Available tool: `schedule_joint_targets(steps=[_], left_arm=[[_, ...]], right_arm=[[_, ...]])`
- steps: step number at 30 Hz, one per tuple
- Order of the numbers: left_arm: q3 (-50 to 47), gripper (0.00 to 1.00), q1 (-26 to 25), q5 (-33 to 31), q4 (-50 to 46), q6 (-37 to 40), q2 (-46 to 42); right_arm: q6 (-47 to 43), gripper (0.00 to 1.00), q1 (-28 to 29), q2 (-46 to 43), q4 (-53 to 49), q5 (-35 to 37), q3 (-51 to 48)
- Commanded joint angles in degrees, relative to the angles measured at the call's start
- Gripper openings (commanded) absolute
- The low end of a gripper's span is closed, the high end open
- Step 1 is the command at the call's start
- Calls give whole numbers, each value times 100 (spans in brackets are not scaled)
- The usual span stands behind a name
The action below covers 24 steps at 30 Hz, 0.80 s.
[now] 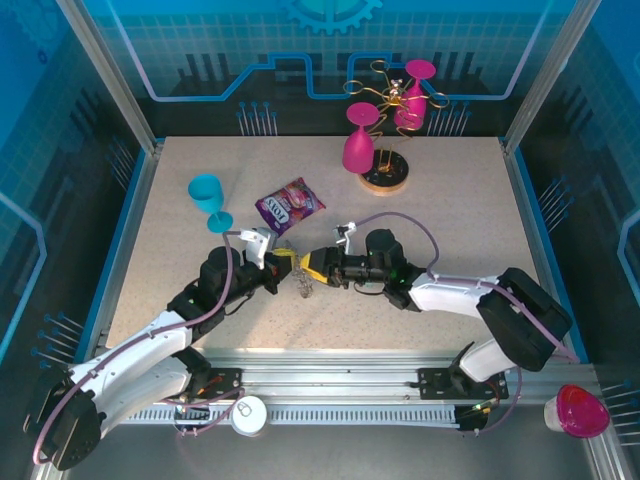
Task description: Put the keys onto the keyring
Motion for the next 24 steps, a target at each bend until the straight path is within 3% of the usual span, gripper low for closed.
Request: schedule_joint_targets(steps=[1, 5, 8, 11, 17, 24], left_arm=[[190, 0, -34, -92, 130, -107, -34], [277, 0, -32, -100, -1, -181, -40], [404, 0, -30, -75, -178, -242, -26], [533, 0, -28, -6, -355, -354, -26], [718, 0, -31, 215, -617, -449, -16], [919, 0, -27, 426, -871, -475, 11]], right_arm=[[-1148, 39, -296, -488, -833, 64, -27], [-2910, 38, -467, -966, -2014, 306, 220], [-5106, 38, -271, -1310, -3170, 1022, 559], [-7332, 40, 42, -1534, -3501, 1921, 619], [-10621, 44, 174, -1691, -1531, 2235, -357], [-11976, 41, 372, -1438, -585, 1992, -671]])
